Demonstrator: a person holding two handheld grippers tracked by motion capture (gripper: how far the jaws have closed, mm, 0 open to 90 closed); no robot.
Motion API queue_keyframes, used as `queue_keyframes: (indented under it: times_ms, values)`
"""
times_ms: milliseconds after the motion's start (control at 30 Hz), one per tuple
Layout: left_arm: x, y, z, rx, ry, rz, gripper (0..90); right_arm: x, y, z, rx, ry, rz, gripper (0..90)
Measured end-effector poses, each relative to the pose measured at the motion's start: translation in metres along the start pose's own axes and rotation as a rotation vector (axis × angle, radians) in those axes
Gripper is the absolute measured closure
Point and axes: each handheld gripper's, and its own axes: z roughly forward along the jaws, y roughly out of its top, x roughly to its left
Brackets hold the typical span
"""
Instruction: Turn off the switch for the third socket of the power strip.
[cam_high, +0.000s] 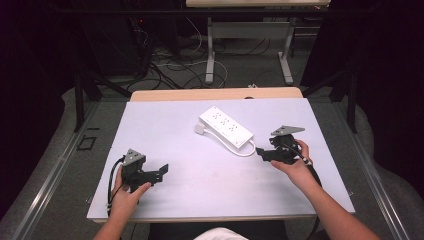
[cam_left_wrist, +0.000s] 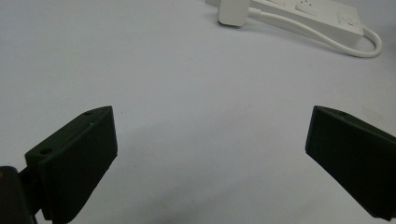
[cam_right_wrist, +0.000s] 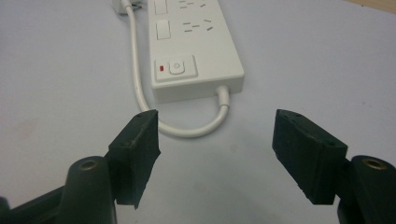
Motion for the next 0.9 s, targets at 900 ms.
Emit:
queue_keyframes:
  times_ms: [900]
  values:
    - [0.001, -0.001, 0.001, -0.007, -0.002, -0.016, 2.7, 0.000, 0.056, 0.005, 0.069, 0.036, -0.021, 30.0]
